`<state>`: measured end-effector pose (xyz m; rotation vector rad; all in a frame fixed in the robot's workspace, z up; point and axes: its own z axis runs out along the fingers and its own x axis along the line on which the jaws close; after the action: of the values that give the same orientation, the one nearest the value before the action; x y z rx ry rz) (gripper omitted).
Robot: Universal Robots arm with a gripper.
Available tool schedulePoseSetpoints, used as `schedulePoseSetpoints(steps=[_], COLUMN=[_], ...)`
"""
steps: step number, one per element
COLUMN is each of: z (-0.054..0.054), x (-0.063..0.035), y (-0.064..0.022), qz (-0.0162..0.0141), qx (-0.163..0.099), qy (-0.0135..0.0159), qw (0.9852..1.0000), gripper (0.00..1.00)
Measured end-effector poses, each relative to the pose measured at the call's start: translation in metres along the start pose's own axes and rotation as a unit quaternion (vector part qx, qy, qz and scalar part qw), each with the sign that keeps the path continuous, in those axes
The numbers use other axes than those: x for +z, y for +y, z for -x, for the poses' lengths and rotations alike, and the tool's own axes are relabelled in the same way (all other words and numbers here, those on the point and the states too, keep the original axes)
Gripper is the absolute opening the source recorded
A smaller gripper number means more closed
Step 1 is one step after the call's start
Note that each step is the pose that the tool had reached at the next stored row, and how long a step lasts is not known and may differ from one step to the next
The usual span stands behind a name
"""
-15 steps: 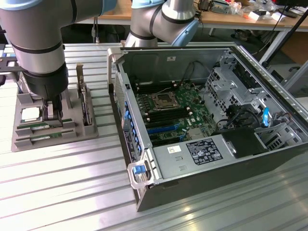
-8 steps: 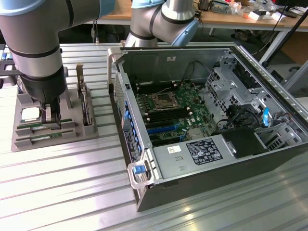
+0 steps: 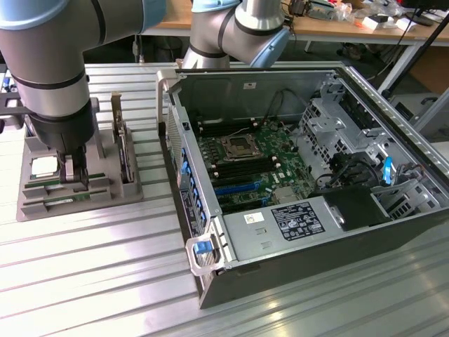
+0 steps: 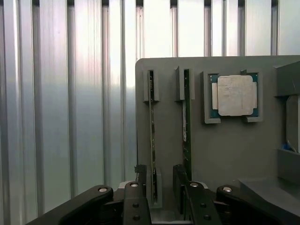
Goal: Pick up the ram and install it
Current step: 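Pick up the ram and move it above insertion slot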
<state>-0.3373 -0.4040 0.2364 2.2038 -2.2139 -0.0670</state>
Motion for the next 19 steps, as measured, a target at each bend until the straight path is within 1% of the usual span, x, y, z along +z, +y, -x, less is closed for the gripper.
schedulePoseSetpoints(steps=[13,19], z=[0.0,0.0], x=[0.0096,0.0132], y=[0.0024,0.0072], qz=[0.0,0.0001], qx=[-0.004,-0.006], qy=[0.0002,0.0003], qw=[1.0,1.0], gripper=[0.36,0.36])
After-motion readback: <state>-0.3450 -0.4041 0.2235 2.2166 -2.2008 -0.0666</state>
